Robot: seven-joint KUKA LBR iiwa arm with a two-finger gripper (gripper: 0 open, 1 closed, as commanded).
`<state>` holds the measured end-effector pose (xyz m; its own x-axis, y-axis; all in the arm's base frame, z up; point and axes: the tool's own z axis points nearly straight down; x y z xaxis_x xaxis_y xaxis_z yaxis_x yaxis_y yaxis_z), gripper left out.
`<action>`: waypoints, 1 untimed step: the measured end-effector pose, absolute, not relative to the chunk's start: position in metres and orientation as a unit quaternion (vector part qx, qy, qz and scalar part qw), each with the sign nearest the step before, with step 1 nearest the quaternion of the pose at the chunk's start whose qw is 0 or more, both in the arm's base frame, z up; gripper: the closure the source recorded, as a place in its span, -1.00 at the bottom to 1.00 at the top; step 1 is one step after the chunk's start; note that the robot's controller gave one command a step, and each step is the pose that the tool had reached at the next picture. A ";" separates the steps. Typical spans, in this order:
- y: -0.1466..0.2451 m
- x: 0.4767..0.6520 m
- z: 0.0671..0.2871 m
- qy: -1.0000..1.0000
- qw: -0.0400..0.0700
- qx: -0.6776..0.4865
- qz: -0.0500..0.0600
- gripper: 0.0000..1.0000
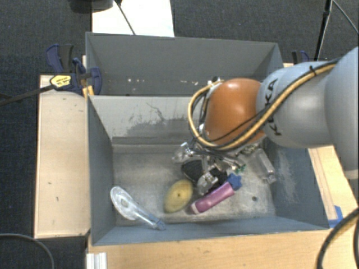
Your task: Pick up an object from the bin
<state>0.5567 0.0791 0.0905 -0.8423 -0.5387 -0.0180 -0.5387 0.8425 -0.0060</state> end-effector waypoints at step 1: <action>0.077 0.552 0.084 0.960 0.002 -0.279 0.001 1.00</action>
Offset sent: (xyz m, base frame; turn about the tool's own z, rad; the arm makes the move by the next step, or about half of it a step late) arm 0.0000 0.0000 0.0000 0.0000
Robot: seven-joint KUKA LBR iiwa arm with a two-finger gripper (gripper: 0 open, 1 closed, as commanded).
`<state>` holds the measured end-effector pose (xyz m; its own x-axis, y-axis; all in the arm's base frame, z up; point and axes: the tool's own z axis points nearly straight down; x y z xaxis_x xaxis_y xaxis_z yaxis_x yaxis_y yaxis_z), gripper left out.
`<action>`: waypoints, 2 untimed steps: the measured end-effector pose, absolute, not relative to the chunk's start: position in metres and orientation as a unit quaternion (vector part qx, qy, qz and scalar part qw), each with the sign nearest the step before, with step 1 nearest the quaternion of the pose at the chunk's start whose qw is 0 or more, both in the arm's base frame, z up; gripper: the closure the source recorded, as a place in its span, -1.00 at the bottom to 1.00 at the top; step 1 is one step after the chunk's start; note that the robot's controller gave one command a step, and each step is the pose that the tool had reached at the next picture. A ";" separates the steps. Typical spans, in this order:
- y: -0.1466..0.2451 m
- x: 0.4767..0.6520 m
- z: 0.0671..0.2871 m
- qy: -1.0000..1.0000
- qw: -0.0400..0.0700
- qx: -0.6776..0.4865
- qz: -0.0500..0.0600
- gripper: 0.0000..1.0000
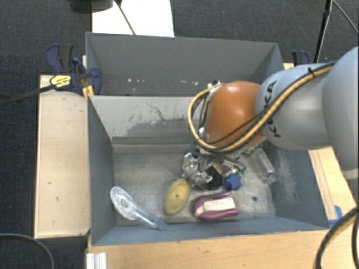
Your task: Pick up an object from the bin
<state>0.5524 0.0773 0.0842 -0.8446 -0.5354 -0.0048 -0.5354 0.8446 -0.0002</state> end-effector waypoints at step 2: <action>0.077 0.552 0.084 0.961 0.002 -0.278 0.001 1.00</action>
Offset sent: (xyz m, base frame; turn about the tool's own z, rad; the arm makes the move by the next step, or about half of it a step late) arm 0.0000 0.0000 0.0000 0.0000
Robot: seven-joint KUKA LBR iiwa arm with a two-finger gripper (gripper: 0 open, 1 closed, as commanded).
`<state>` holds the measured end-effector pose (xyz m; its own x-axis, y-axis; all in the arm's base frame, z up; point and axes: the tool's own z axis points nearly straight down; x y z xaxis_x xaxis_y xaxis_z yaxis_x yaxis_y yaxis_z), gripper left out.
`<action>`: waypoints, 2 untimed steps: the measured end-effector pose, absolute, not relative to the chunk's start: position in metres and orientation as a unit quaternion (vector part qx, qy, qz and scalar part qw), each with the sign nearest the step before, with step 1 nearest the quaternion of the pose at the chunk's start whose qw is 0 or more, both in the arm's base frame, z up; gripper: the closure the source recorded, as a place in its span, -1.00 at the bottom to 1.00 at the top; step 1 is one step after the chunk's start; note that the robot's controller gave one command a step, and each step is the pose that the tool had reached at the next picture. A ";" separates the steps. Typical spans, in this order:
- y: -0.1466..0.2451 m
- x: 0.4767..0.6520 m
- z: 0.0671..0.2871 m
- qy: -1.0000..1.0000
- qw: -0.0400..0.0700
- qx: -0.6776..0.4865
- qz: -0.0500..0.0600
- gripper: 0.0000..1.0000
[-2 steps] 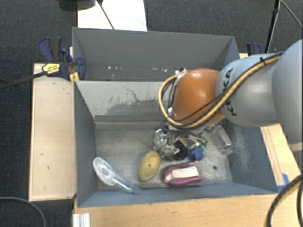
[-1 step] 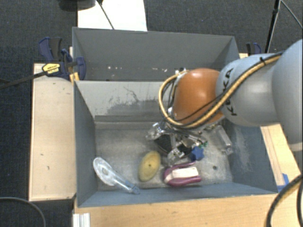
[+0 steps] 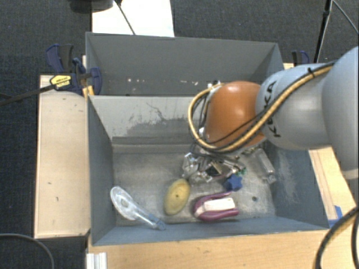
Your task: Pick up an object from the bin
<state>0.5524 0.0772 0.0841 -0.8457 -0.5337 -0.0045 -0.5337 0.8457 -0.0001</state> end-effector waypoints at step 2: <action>0.146 0.537 0.072 0.910 0.003 -0.415 0.000 -1.00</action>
Offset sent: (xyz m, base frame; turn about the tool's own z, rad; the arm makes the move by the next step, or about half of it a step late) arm 0.0000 0.0000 0.0000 0.0000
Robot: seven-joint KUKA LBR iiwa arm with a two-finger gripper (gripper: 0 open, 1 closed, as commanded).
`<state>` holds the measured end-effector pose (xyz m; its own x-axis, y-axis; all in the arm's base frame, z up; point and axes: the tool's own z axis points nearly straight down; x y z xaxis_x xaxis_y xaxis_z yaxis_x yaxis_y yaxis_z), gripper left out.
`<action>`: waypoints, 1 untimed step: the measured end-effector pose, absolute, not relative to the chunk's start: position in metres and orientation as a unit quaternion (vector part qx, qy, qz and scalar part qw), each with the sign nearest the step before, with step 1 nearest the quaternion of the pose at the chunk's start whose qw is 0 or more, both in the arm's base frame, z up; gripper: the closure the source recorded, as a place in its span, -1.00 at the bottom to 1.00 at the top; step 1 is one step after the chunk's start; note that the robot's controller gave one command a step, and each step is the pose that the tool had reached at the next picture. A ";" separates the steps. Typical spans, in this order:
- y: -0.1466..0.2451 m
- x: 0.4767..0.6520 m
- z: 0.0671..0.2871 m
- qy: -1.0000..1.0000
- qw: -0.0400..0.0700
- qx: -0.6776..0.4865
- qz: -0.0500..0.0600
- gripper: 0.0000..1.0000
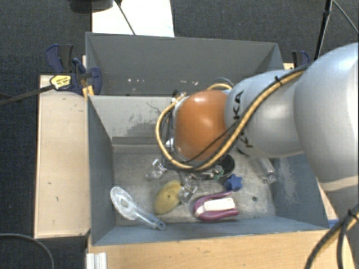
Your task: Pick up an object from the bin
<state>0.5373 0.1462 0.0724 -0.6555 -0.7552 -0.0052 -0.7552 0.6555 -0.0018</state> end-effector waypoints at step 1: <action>0.146 0.539 0.074 0.911 0.005 -0.413 0.001 1.00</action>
Offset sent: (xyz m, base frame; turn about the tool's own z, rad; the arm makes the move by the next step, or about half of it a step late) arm 0.0000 0.0000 0.0000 0.0000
